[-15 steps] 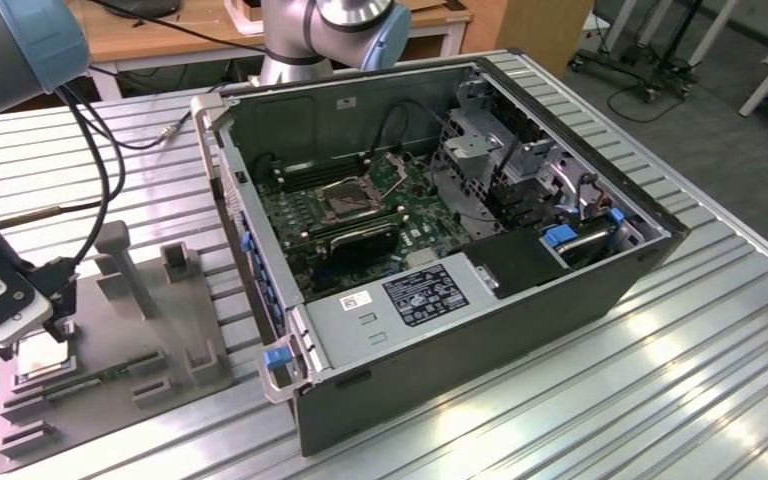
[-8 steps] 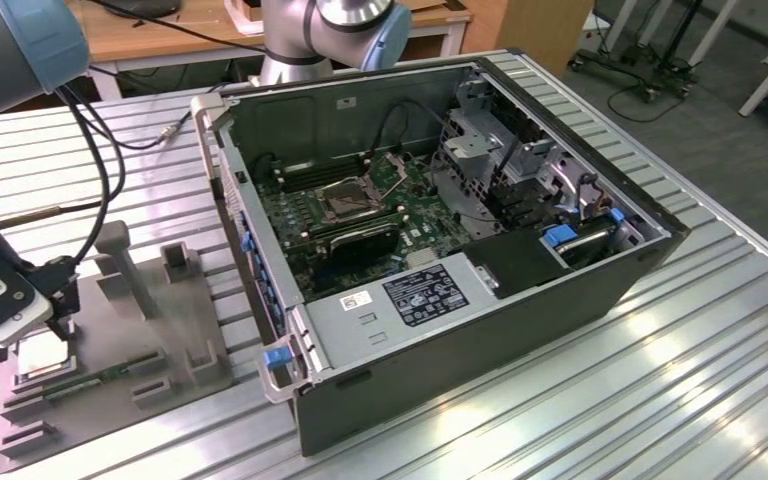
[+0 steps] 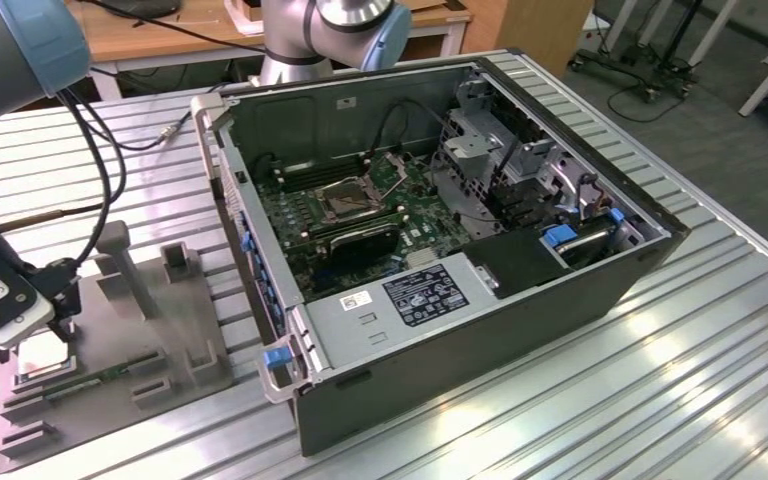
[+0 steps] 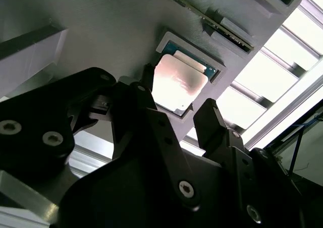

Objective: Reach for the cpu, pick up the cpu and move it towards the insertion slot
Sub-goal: 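Reach for the cpu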

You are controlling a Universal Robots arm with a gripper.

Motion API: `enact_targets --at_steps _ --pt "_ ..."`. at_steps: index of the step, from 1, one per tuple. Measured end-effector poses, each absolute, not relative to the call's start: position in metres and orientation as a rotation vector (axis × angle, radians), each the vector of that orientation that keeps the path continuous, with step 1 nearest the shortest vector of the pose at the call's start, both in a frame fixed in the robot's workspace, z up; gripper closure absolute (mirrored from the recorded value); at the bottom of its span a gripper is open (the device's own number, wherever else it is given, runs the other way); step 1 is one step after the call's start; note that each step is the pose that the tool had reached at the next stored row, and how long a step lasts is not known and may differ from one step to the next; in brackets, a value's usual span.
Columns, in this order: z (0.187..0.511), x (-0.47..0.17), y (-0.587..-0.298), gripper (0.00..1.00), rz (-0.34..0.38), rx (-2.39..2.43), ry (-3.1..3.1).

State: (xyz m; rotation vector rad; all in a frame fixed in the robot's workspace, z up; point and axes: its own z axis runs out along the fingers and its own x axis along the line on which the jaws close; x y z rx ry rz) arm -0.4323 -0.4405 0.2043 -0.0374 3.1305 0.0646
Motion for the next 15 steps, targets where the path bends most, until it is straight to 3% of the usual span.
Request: enact_targets --at_steps 15 --pt "0.1971 -0.4324 -0.4405 0.41 0.065 -0.037 3.131"
